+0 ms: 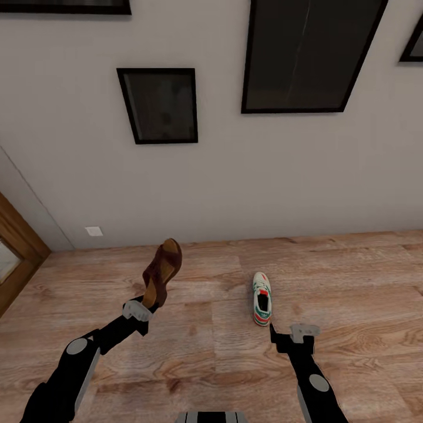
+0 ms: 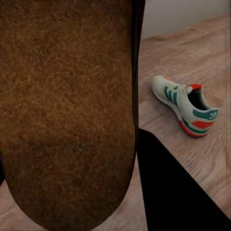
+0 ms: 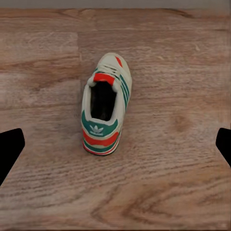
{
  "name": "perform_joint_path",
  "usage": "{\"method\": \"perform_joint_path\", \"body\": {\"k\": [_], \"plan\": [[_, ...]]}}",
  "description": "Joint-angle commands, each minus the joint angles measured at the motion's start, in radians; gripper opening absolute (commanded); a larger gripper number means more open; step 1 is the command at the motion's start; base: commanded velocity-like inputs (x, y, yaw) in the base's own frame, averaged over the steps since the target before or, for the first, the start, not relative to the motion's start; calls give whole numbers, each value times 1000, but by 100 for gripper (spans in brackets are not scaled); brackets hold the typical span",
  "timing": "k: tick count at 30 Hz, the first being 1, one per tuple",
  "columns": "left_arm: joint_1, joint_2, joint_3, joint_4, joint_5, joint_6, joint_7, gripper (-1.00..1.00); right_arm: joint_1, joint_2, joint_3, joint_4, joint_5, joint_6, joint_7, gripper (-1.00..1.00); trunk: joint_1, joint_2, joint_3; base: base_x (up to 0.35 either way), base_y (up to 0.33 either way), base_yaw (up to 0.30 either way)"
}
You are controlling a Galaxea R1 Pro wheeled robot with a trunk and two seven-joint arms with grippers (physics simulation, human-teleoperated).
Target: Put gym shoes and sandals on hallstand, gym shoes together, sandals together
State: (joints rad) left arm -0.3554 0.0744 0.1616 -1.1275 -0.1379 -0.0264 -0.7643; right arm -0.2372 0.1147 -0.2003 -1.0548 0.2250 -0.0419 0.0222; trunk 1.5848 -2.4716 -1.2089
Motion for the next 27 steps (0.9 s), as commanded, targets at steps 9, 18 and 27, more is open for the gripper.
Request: {"method": "perform_joint_path", "body": {"k": [9, 18, 27], "plan": [[0, -1, 1, -8, -13, 9, -13, -100, -1, 17, 35, 52, 10, -126, -31, 100, 0, 0, -1, 96, 77, 0], [0, -2, 1, -6, -11, 8, -13, -100, -1, 17, 34, 52, 10, -127, -32, 100, 0, 0, -1, 120, 70, 0], [1, -2, 1, -8, -14, 9, -13, -100, -1, 13, 29, 54, 12, -127, -33, 100, 0, 0, -1, 184, 42, 0]]}}
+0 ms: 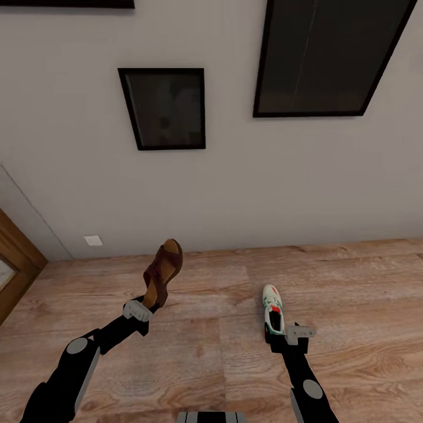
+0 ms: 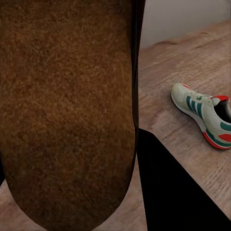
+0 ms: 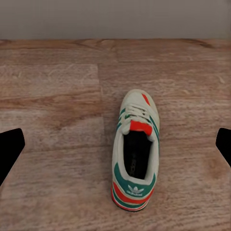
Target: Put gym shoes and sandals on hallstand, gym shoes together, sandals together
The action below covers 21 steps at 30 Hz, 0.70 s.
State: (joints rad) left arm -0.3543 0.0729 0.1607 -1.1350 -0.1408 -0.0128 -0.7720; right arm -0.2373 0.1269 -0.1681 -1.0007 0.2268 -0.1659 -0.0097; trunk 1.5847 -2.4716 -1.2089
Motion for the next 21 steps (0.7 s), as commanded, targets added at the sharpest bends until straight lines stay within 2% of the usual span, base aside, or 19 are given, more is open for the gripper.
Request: {"method": "perform_joint_path", "body": {"k": [1, 7, 10, 13, 21], "plan": [[0, -1, 2, -4, -10, -4, -6, -100, -1, 1, -3, 0, 11, -3, -1, 100, 0, 0, -1, 17, 4, 0], [-7, -5, -2, -14, -8, 6, -10, -100, -1, -1, -2, -14, 8, -3, 0, 100, 0, 0, -1, 2, 1, 0], [-10, -1, -53, -14, -8, 65, -10, -100, -1, -1, -2, -14, 8, -3, -1, 100, 11, -21, -13, 0, 0, 21], [-15, -2, -80, -14, -7, 100, -10, -100, -1, -1, -2, -15, 8, -3, -1, 100, 16, -29, -28, 0, 0, 53], [-14, -5, -85, -81, -5, 119, -10, -100, -1, -1, -2, -15, 8, -3, -1, 100, 20, -31, -71, 0, 0, 78]]}}
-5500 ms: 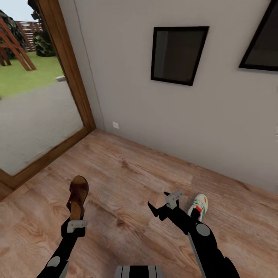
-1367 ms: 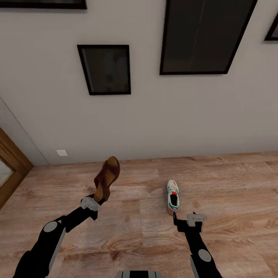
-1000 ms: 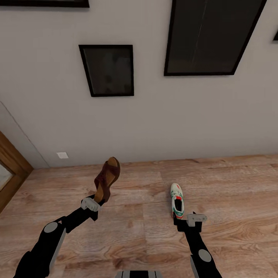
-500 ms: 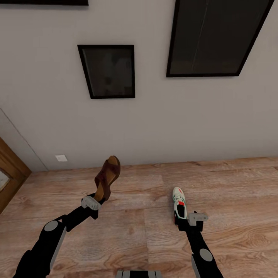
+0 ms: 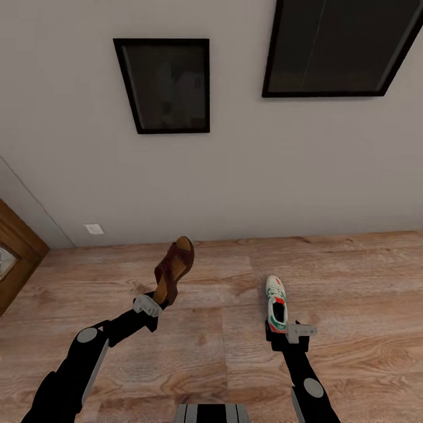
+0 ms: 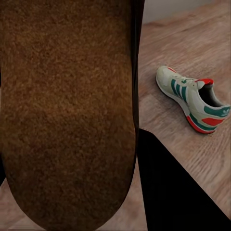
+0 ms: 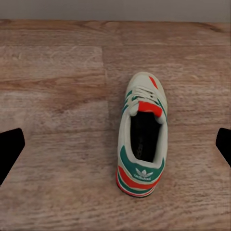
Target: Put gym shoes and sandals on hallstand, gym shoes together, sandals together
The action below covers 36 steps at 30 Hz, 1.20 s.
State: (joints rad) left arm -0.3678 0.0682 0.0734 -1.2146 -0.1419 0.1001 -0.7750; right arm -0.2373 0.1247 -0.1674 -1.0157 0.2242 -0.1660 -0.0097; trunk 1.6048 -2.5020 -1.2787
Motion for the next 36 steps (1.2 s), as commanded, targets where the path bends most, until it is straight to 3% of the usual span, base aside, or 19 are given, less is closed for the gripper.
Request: {"method": "perform_joint_path", "body": {"k": [1, 5, 14, 22, 36], "plan": [[-1, -1, 2, -8, -4, 10, -7, -100, 0, 1, -3, 0, 11, -3, -1, 100, 0, -1, -6, 0, 0, 82], [4, -2, 2, -31, -4, 42, -8, -100, 0, 1, -3, 0, 11, -3, -1, 100, 2, -2, -28, 0, 0, 85], [9, -1, 2, -37, -4, 49, -9, -100, 0, 2, -3, 0, 11, -3, -1, 100, 6, -4, -76, 0, 0, 74], [10, 1, 2, -37, -4, 49, -9, -100, 0, 2, -3, 0, 11, -3, -1, 100, 10, -5, -119, 0, 0, -125], [9, -1, 2, -39, -4, 50, -7, -100, 0, 3, 1, 4, 12, -3, 0, 100, 10, -5, -134, 18, 0, -169]]}}
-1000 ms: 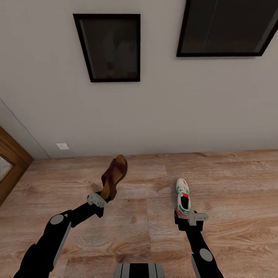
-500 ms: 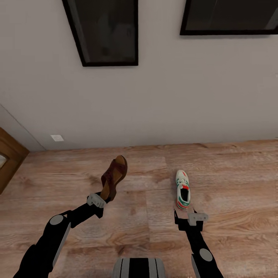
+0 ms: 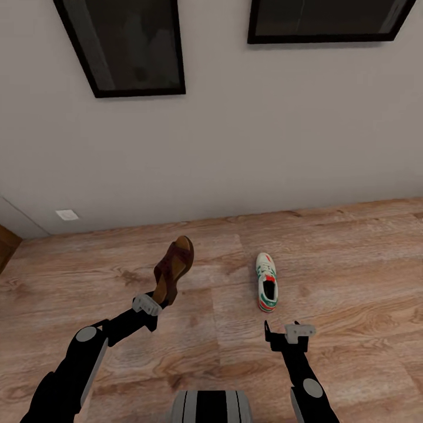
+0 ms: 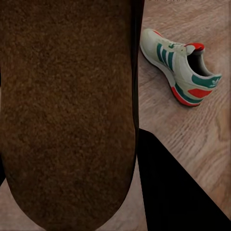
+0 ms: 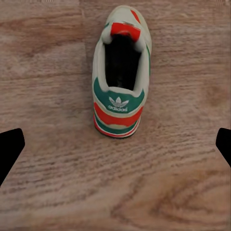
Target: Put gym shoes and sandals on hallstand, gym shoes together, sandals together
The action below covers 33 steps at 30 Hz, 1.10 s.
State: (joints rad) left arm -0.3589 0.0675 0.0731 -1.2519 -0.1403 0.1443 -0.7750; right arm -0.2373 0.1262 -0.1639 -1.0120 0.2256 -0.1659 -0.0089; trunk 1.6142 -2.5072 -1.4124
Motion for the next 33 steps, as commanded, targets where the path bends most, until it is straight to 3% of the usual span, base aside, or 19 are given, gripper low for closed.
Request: {"method": "perform_joint_path", "body": {"k": [1, 12, 33], "plan": [[-1, 0, 2, -2, -5, 6, -7, -100, 0, 1, -3, 0, 11, -3, -1, 100, 0, 0, -1, 201, 0, -35], [-3, -3, 2, -3, -5, 6, -7, -100, 0, 1, -3, 0, 11, -3, -1, 100, 0, 0, -1, 267, 0, -6], [3, 0, -1, -55, -5, 8, -7, -100, -2, 0, -3, 0, 12, -1, -1, 100, 0, 0, -1, 10, 0, 0]]}}
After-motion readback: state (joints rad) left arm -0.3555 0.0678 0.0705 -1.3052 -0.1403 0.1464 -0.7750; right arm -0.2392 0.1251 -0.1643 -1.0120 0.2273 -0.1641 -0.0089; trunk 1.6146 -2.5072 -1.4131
